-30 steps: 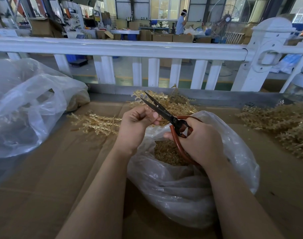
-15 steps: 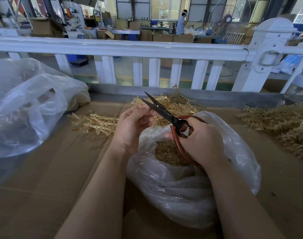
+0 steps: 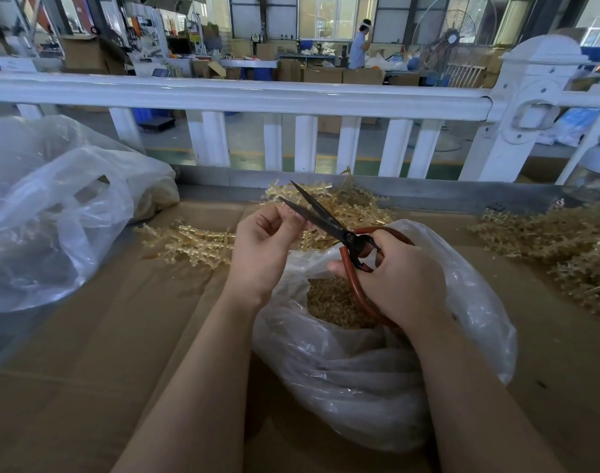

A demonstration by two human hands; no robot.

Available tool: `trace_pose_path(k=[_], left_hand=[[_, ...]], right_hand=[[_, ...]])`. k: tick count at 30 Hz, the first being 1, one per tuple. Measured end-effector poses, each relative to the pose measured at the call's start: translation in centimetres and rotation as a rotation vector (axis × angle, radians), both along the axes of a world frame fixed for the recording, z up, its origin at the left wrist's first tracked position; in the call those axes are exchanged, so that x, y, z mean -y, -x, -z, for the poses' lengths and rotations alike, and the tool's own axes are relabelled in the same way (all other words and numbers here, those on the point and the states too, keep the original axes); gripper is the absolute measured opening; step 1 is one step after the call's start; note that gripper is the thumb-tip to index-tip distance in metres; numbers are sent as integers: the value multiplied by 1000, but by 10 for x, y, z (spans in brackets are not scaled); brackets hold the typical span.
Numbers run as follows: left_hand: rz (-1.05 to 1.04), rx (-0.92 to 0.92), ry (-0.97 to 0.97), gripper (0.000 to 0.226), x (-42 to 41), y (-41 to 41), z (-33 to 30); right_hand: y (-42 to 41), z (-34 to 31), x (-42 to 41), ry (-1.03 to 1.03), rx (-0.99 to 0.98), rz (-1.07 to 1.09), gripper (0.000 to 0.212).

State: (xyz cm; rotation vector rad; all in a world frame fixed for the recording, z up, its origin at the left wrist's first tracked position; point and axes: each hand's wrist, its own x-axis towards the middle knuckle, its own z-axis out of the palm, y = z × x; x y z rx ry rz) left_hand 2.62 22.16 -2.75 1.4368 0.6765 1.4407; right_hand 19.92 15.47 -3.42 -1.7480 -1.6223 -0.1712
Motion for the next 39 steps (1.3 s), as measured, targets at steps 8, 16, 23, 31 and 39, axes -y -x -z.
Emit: trace_pose_path(k=[8, 16, 23, 31, 39], left_hand=[[21, -13, -13, 14, 2, 0, -2], [-30, -3, 12, 14, -2, 0, 2], [-31, 10, 8, 14, -2, 0, 3], [-8, 25, 23, 13, 0, 0, 1], [13, -34, 93, 14, 0, -2, 2]], right_hand=[[-2, 1, -1, -1, 15, 23, 82], [-4, 5, -2, -77, 65, 50, 79], [-4, 5, -3, -90, 51, 28, 61], [-5, 6, -5, -52, 24, 15, 65], [-3, 6, -4, -41, -194, -86, 69]])
